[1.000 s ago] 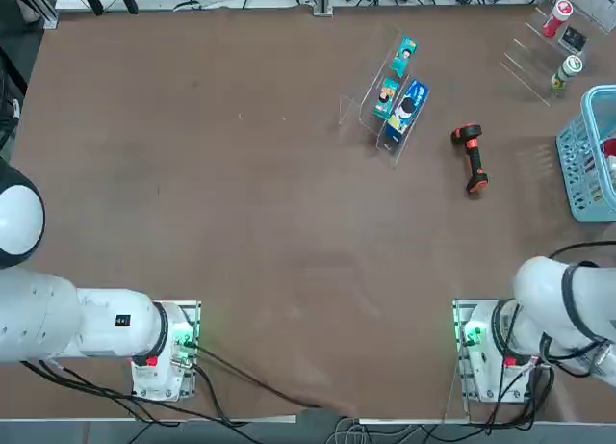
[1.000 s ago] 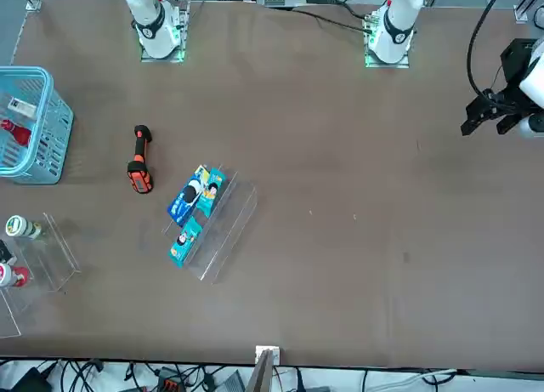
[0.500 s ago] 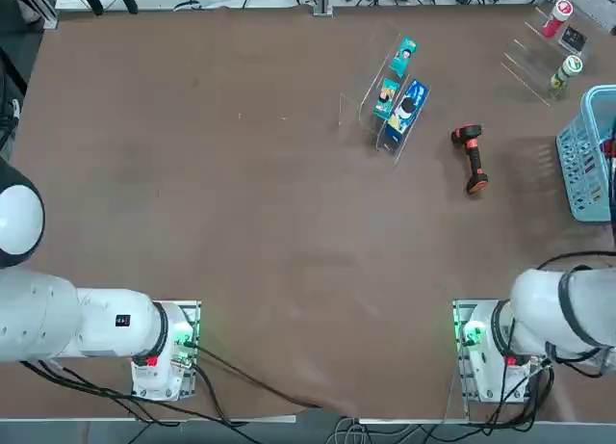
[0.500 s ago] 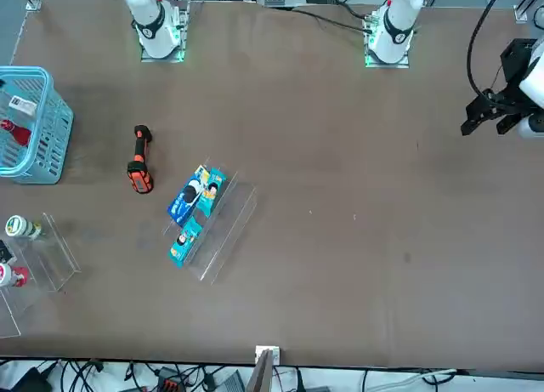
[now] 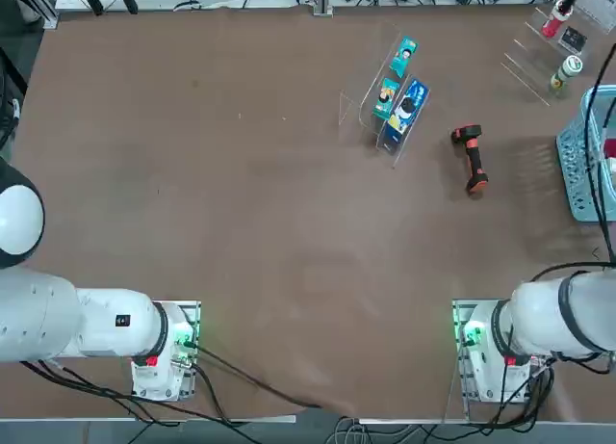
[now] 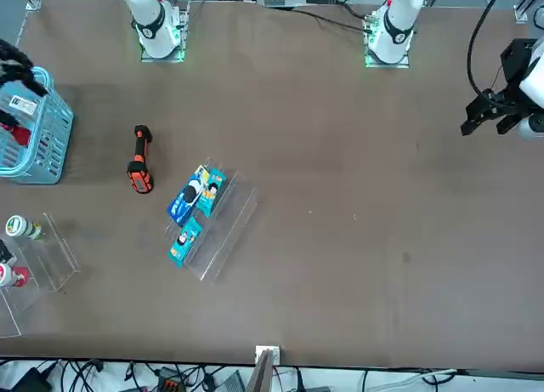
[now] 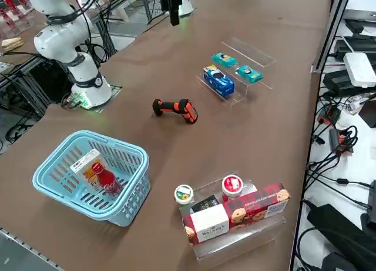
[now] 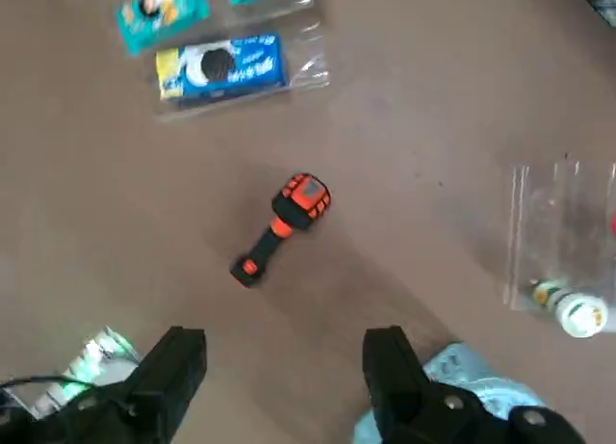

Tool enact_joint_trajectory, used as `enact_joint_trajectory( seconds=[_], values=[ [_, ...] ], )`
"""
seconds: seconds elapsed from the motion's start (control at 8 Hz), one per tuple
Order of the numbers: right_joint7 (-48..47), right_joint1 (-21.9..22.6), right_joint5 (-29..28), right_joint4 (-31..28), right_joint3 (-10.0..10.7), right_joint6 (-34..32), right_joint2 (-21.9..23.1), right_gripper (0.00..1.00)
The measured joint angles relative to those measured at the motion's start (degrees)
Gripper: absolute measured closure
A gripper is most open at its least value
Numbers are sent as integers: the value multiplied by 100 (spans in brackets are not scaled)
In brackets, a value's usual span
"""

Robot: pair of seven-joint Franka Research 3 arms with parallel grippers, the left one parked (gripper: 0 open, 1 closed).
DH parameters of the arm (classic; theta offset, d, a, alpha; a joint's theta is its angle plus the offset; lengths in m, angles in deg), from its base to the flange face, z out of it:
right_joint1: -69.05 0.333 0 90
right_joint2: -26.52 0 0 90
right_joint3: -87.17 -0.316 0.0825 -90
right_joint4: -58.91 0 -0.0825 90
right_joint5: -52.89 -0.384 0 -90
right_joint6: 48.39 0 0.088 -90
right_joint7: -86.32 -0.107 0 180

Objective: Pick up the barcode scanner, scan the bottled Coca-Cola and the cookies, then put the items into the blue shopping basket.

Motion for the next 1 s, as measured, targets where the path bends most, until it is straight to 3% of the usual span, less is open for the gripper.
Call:
enact_joint_trajectory(
  seconds=[0.5, 1.0],
  values=[
    [-2979, 623, 194, 12, -50, -503, 364, 0],
    [-4720, 629, 235, -303, -531, -707, 746, 0]
  ],
)
